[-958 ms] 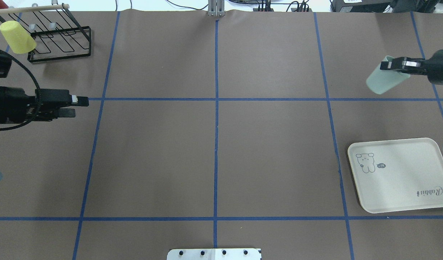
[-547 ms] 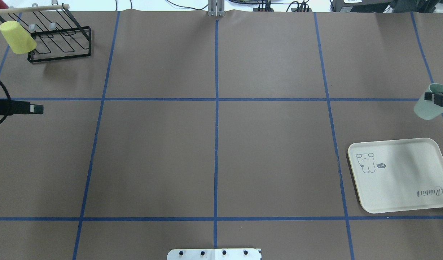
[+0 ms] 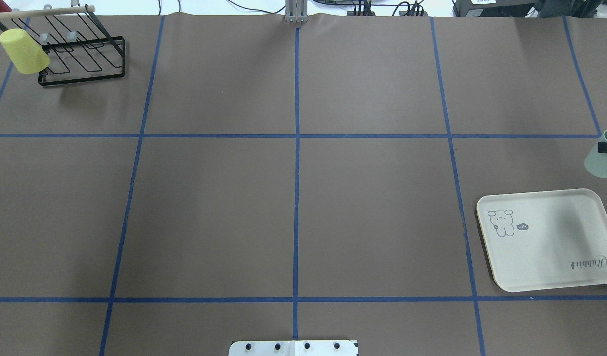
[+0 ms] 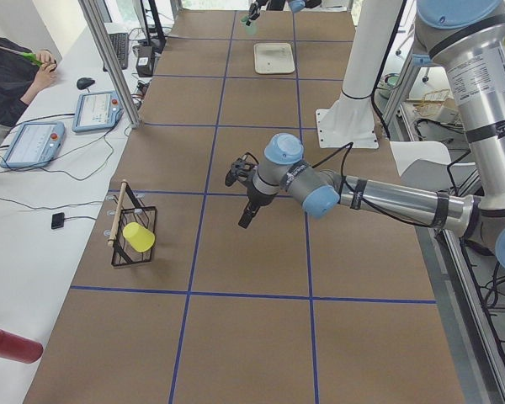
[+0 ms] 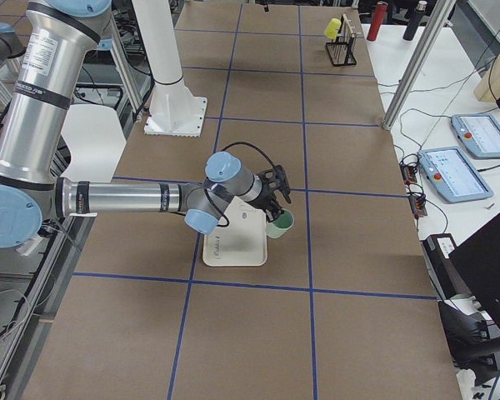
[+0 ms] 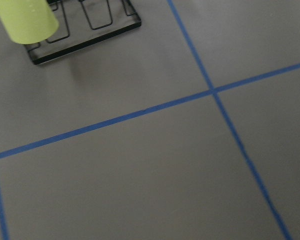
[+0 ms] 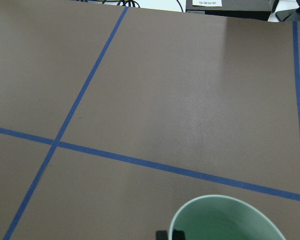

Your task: Left arm grabs green cup and hands to right arm on tray

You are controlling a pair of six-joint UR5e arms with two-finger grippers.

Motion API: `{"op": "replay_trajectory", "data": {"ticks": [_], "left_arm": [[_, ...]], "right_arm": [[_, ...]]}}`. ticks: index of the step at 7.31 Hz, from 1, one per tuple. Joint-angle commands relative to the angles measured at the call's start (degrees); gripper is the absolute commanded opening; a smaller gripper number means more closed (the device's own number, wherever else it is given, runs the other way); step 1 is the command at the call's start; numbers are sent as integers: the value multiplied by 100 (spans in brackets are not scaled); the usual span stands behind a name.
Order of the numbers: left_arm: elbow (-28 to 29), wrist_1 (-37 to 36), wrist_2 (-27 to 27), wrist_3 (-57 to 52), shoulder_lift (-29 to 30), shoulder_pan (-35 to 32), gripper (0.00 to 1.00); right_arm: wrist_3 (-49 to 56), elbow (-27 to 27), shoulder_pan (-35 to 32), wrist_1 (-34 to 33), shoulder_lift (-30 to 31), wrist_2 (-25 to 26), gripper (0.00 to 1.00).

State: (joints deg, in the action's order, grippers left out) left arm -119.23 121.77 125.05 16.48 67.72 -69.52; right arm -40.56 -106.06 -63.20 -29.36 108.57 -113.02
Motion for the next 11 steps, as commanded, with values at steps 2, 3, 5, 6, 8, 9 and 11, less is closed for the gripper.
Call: {"op": "replay_trajectory", "data": {"ticks": [2,3,5,6,8,9,11], "left_arm": [[40,-83,485,-286,-128,-238,100],[57,-83,494,-277,-128,-238,100],[119,-83,581,142,-145,-246,100],[163,-92,591,189,-293,-290,100],[93,-555,617,-37,-506,-457,100],[75,-1167,652,-875,-488,-632,100],[118,-3325,609,-2441,331,-1429,100]], "right_arm": [[-539,-388,1000,9,-2,684,0],[-1202,-572,1255,0,15,719,0],[-1532,-714,1598,-43,277,947,0],[-1525,-715,1687,-44,401,1035,0],[-1525,-723,1679,-44,437,1045,0],[-1481,-732,1679,-35,437,1045,0],[-1463,-732,1688,-35,393,1054,0]]}}
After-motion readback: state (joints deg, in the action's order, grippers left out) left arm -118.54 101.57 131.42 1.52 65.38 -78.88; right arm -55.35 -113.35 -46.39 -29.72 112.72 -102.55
